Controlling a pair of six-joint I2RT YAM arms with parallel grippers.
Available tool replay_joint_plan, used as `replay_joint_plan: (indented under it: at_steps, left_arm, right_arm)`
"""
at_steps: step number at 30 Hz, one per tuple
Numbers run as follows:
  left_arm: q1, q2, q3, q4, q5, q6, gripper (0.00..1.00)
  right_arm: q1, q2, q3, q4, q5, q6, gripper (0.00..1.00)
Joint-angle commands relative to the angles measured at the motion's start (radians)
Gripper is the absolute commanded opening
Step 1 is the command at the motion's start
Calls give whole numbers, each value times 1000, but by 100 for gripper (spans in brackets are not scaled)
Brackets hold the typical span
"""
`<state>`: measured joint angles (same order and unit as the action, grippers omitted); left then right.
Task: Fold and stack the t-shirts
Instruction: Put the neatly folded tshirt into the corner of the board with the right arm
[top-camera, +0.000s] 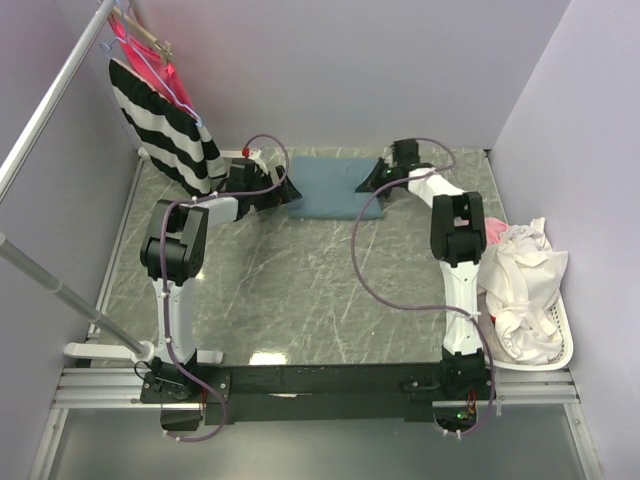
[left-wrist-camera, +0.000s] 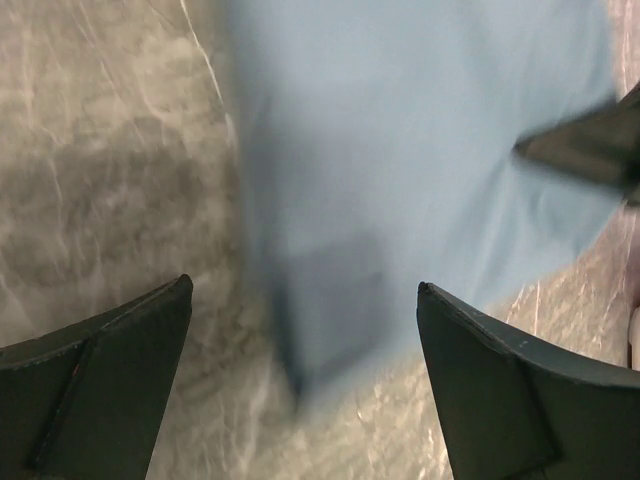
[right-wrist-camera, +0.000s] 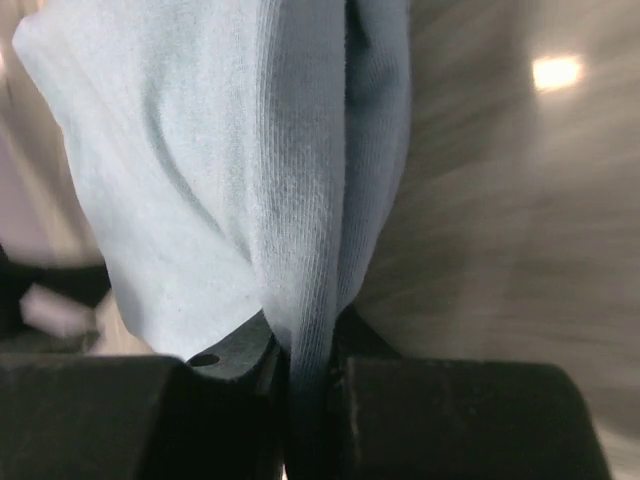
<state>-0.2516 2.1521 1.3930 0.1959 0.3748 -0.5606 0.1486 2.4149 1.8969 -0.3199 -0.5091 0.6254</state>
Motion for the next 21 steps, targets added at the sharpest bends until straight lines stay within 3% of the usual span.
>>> replay_joint_plan:
  at_steps: [1,6,13,21]
  left_arm:
    - [-14,-100,-2,-44,-13,27,99]
    - [-15,-101,40,-58,21,27,99]
    - [-15,-90,38,-49,50,22,99]
    - [-20,-41,69,-47,121,5,99]
  right_arm:
    - [-132,-102,34,140,222,121,0]
    - [-185,-100,91,211,363,223,0]
    - [-216,-97,274,88,702,221,0]
    - [-282,-102,365,-86,895,208,0]
